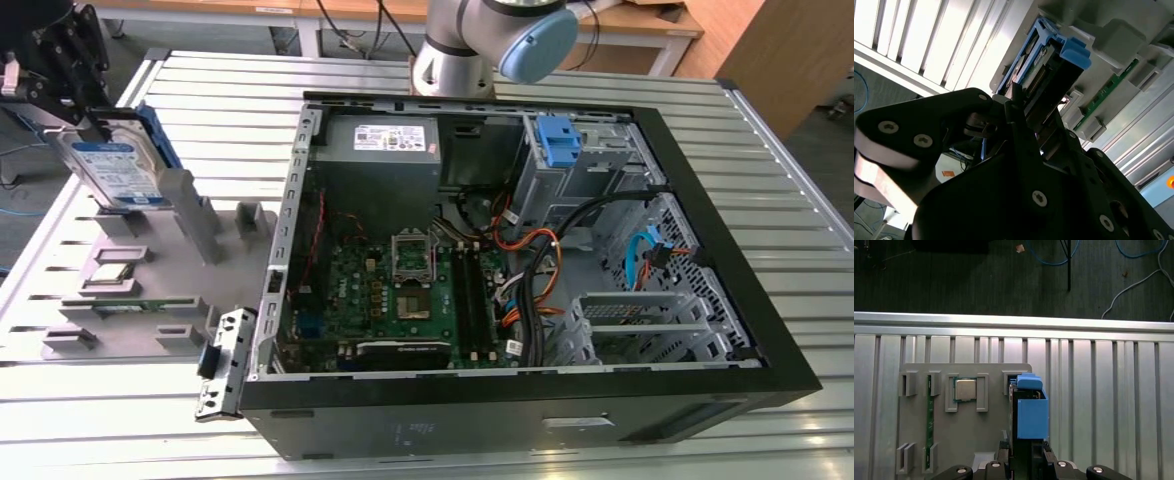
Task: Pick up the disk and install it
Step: 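Pick up the disk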
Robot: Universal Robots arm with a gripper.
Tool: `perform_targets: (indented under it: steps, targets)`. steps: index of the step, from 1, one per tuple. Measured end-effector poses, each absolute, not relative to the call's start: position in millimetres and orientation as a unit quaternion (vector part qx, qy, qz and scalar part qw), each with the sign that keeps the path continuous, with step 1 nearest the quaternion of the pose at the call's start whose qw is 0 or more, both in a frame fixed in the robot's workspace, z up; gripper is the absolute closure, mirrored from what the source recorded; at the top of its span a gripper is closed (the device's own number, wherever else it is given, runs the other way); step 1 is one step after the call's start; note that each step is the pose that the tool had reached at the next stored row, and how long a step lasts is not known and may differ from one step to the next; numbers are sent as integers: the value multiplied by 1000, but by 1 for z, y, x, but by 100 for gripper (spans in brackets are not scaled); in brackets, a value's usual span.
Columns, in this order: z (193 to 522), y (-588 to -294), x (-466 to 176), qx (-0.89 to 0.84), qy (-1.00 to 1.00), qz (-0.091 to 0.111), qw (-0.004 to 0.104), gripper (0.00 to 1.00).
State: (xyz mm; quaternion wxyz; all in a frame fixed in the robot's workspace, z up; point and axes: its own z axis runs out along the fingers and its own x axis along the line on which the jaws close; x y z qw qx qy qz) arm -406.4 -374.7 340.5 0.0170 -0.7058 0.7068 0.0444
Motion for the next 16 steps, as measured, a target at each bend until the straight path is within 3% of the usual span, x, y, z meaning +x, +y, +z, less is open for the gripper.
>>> perform_targets:
  steps: [16]
  targets:
    - [343,-375,-406,-706,707,44,17,65]
